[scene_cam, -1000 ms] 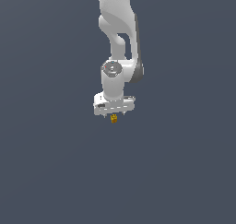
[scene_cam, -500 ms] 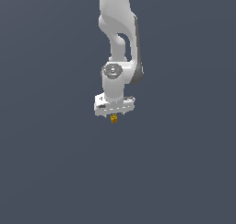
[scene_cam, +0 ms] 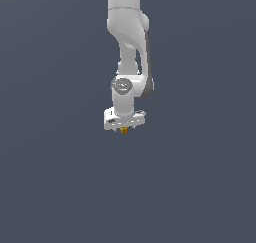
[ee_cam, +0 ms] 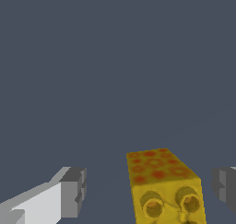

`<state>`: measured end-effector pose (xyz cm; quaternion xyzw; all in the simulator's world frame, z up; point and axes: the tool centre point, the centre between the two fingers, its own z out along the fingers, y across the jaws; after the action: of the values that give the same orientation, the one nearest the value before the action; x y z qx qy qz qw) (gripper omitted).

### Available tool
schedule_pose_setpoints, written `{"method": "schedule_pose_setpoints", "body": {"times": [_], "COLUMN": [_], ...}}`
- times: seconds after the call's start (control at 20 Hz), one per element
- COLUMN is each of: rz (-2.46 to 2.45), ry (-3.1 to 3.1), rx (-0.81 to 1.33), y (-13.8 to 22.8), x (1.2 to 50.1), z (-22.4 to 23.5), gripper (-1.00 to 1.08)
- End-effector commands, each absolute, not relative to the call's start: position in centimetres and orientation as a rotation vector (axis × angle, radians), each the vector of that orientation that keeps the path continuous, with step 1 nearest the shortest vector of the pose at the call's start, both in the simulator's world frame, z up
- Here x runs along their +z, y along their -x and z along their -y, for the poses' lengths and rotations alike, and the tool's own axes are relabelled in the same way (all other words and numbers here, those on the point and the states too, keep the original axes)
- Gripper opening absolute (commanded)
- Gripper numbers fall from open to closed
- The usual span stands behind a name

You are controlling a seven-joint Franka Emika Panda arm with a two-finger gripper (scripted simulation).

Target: Pick up the object and move it to a goal position.

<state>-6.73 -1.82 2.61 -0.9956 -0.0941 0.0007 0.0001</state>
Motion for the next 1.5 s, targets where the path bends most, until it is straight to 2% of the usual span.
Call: {"method": "schedule_pose_setpoints", "body": {"times": [0.0,0.05,0.1,0.85,1.45], "rz": [0.297,0.297,0.297,0.296,0.296], "ry": [3.128,3.128,3.128,3.128,3.128], "rx": [0.000,0.000,0.000,0.000,0.000], "y": [6.7,6.7,6.7,6.8,8.1], "x": [2.2,2.2,2.2,2.8,9.0], "z": [1.8,1.8,1.8,2.1,4.9], "gripper": [1.00,1.00,-1.00,-1.00,-1.00]}}
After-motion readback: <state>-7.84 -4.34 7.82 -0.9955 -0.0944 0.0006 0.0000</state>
